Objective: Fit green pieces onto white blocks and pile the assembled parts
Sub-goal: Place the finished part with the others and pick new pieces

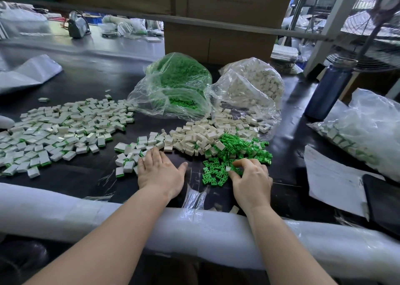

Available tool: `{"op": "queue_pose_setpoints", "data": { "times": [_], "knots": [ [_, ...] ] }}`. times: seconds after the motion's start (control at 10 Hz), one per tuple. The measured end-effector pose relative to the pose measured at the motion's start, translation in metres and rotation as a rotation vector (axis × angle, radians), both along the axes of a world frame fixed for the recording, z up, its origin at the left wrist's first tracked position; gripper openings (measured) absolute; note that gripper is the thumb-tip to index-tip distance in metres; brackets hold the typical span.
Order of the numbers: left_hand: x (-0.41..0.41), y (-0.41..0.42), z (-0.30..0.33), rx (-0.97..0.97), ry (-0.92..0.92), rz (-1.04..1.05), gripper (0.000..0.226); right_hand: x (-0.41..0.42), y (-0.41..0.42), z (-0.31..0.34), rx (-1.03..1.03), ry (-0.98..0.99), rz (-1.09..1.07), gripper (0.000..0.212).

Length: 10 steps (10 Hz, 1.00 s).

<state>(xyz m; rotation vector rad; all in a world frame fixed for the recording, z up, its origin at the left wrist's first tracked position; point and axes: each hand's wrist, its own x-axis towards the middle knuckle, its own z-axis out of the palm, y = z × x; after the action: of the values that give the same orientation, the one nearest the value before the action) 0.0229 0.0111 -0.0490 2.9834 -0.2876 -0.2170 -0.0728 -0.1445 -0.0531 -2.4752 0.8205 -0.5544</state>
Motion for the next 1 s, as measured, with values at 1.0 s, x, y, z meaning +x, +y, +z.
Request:
{"op": "queue_pose_setpoints", "data": {
  "times": [1.0],
  "knots": [
    [0.045, 0.032, 0.012, 0.199, -0.064, 0.016, 0.064, 0.002, 0.000, -0.001, -0.003, 0.006, 0.003, 0.024]
  ]
}}
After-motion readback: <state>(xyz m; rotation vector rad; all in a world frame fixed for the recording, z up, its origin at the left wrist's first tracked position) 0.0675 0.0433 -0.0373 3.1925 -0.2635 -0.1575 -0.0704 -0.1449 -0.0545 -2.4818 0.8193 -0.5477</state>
